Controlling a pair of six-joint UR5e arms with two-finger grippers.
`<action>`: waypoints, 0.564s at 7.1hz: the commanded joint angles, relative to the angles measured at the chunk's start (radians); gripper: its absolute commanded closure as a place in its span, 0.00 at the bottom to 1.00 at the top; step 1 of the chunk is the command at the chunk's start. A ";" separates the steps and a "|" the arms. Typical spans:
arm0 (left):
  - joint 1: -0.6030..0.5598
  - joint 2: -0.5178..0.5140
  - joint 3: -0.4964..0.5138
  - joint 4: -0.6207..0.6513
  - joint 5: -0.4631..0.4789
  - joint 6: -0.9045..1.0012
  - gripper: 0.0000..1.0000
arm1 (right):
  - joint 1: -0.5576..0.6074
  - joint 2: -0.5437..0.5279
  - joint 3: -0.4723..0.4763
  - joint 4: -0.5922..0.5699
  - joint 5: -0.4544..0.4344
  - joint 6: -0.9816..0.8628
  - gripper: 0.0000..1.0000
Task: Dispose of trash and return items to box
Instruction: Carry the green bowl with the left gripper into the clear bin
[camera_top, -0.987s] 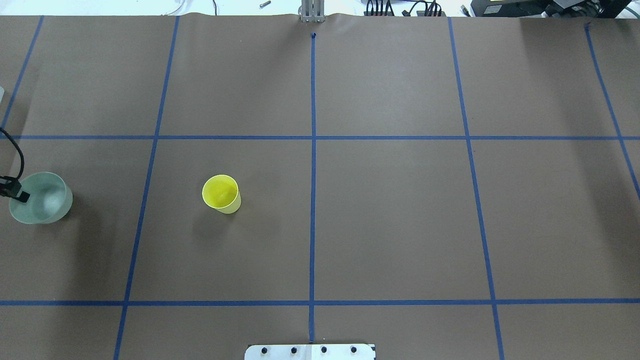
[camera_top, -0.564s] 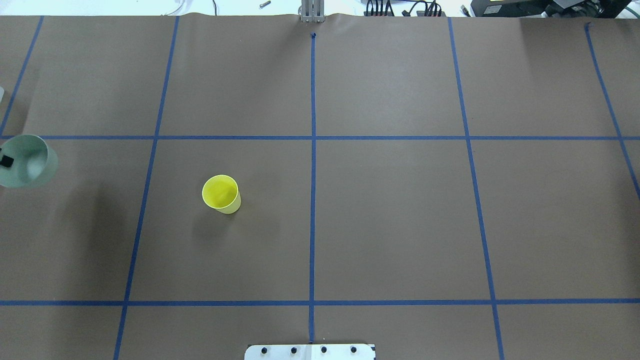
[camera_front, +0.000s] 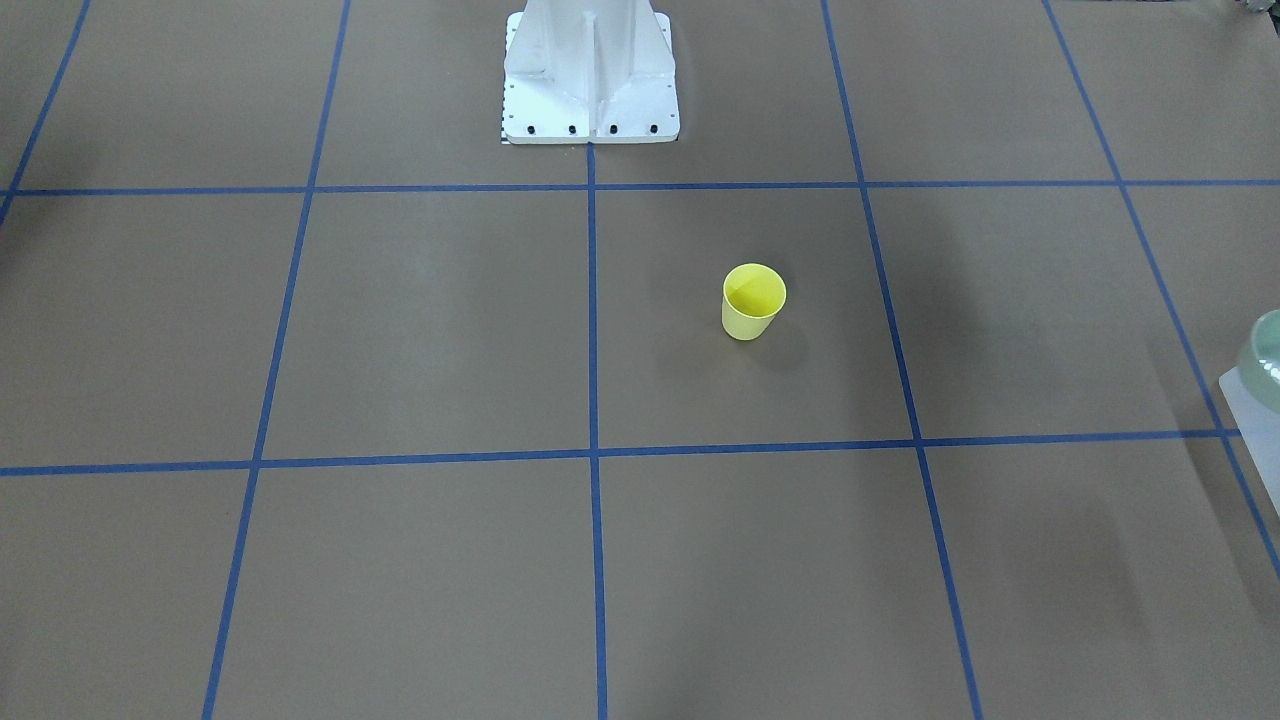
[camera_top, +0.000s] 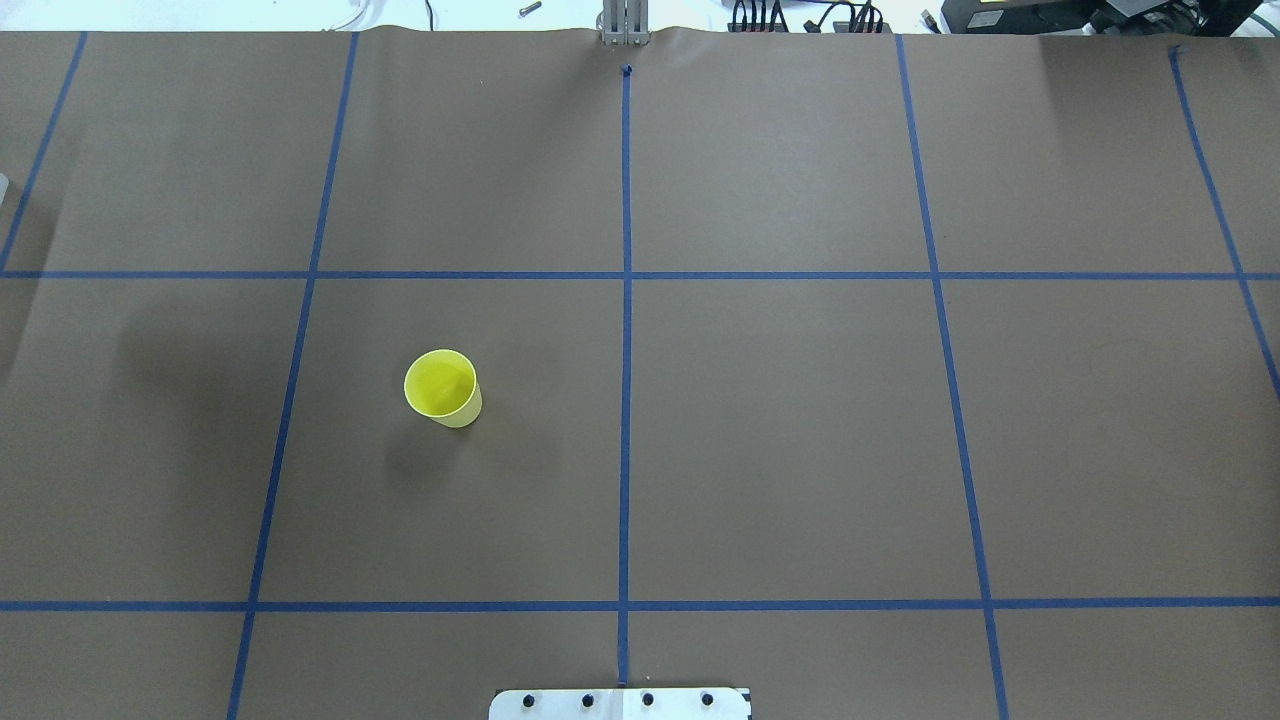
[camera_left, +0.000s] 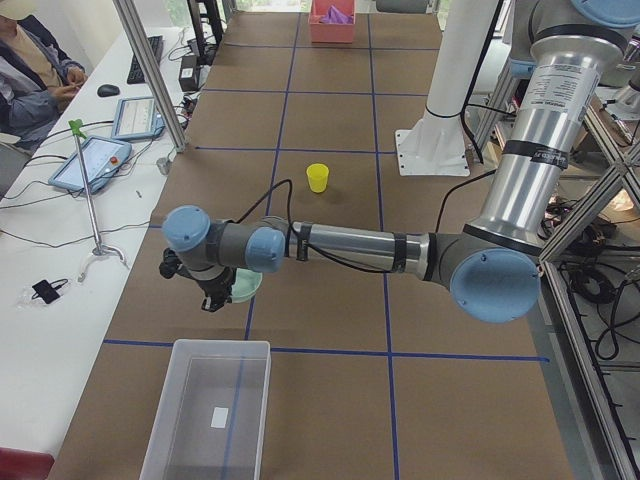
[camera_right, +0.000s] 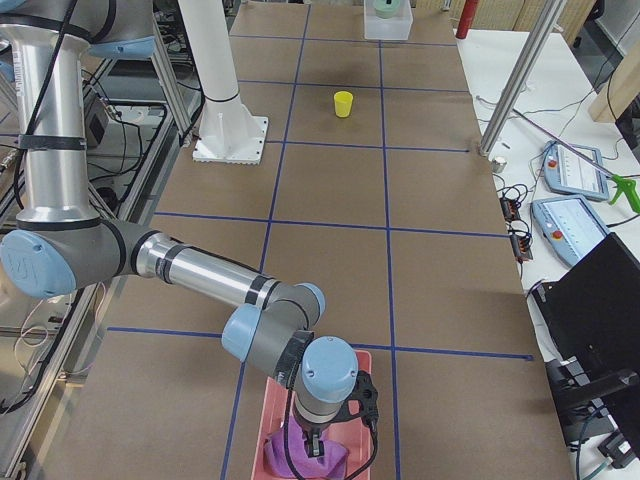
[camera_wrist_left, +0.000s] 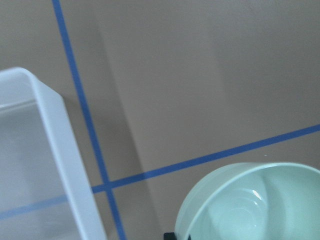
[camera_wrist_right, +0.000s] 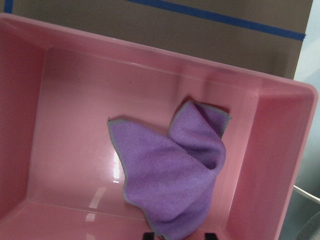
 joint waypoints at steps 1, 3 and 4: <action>-0.075 -0.081 0.236 -0.040 0.009 0.187 1.00 | -0.014 0.006 0.041 0.006 0.043 0.083 0.00; -0.088 -0.109 0.513 -0.289 0.041 0.176 1.00 | -0.075 0.013 0.165 0.004 0.071 0.278 0.00; -0.088 -0.145 0.633 -0.360 0.100 0.169 1.00 | -0.103 0.013 0.197 0.003 0.072 0.337 0.00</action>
